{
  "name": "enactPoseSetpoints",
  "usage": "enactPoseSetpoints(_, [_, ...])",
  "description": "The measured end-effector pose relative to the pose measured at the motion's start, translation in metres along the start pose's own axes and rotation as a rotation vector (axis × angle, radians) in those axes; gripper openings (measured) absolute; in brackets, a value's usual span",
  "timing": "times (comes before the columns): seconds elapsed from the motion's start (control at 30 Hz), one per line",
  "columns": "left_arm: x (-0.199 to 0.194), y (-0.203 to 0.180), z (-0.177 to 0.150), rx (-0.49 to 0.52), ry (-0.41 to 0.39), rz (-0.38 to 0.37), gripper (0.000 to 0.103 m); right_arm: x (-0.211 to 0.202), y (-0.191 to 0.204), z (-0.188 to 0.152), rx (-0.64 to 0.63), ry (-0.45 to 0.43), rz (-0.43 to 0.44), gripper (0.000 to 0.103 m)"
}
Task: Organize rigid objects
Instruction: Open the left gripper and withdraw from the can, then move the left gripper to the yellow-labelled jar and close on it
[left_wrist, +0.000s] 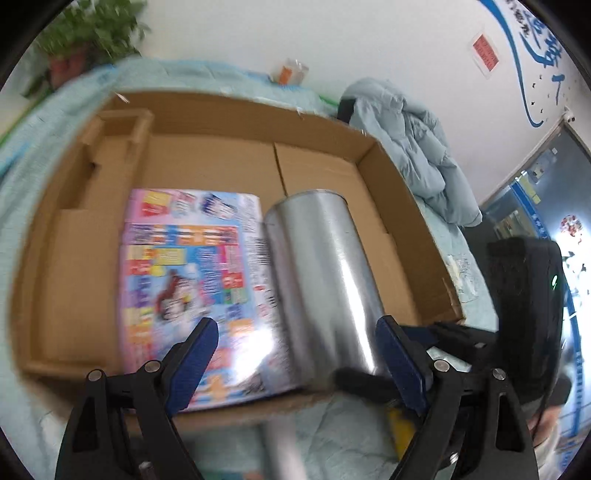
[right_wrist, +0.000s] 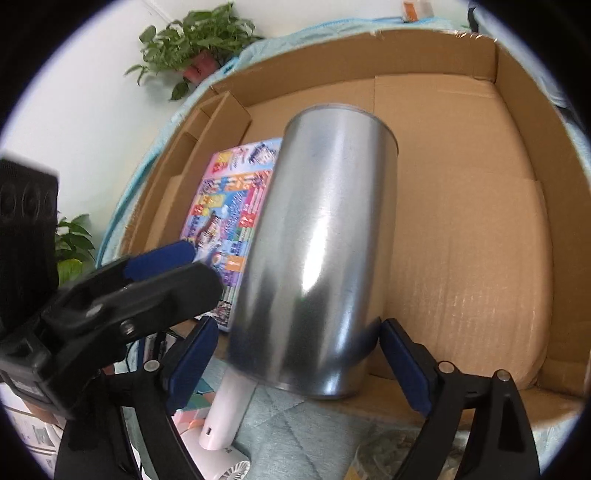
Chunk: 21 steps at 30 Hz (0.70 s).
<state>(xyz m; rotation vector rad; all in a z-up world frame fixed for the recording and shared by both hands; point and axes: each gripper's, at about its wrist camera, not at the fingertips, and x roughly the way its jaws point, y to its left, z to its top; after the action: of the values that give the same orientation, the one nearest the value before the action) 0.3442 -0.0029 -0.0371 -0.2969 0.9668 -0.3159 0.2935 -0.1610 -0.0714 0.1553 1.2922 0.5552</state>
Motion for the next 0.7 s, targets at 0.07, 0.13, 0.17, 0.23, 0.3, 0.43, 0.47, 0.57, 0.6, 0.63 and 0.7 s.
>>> enactPoseSetpoints(0.07, [-0.024,-0.001,-0.012,0.016,-0.063,0.051,0.087,-0.013,0.006,-0.006,-0.029,-0.042,-0.018,0.091])
enactPoseSetpoints(0.13, [-0.050,-0.006,-0.028,0.047,-0.145,0.127,0.088,-0.031,0.017,-0.018,-0.066,-0.116,-0.064,0.091])
enactPoseSetpoints(0.17, [-0.060,-0.006,-0.038,0.054,-0.171,0.160,0.090,-0.044,0.023,-0.028,-0.091,-0.164,-0.089,0.091])
enactPoseSetpoints(0.23, [-0.077,-0.008,-0.053,0.063,-0.224,0.221,0.090,-0.061,0.032,-0.048,-0.118,-0.235,-0.121,0.091])
enactPoseSetpoints(0.3, [-0.092,-0.011,-0.072,0.067,-0.271,0.255,0.080,-0.075,0.034,-0.068,-0.113,-0.302,-0.143,0.080])
enactPoseSetpoints(0.43, [-0.104,-0.012,-0.104,0.052,-0.240,0.246,0.001,-0.088,0.032,-0.108,-0.064,-0.370,-0.166,0.053])
enactPoseSetpoints(0.47, [-0.108,-0.015,-0.114,0.063,-0.248,0.240,0.001,-0.091,0.032,-0.116,-0.061,-0.395,-0.174,0.054])
enactPoseSetpoints(0.57, [-0.115,-0.028,-0.142,0.132,-0.258,0.315,0.052,-0.103,0.027,-0.135,-0.047,-0.439,-0.187,0.099])
enactPoseSetpoints(0.6, [-0.117,-0.032,-0.147,0.137,-0.252,0.341,0.080,-0.108,0.024,-0.143,-0.036,-0.466,-0.201,0.103])
enactPoseSetpoints(0.63, [-0.120,-0.034,-0.153,0.137,-0.265,0.350,0.099,-0.112,0.022,-0.149,-0.031,-0.480,-0.216,0.103])
enactPoseSetpoints(0.7, [-0.122,-0.041,-0.167,0.150,-0.317,0.340,0.100,-0.111,0.016,-0.155,-0.012,-0.463,-0.219,0.103])
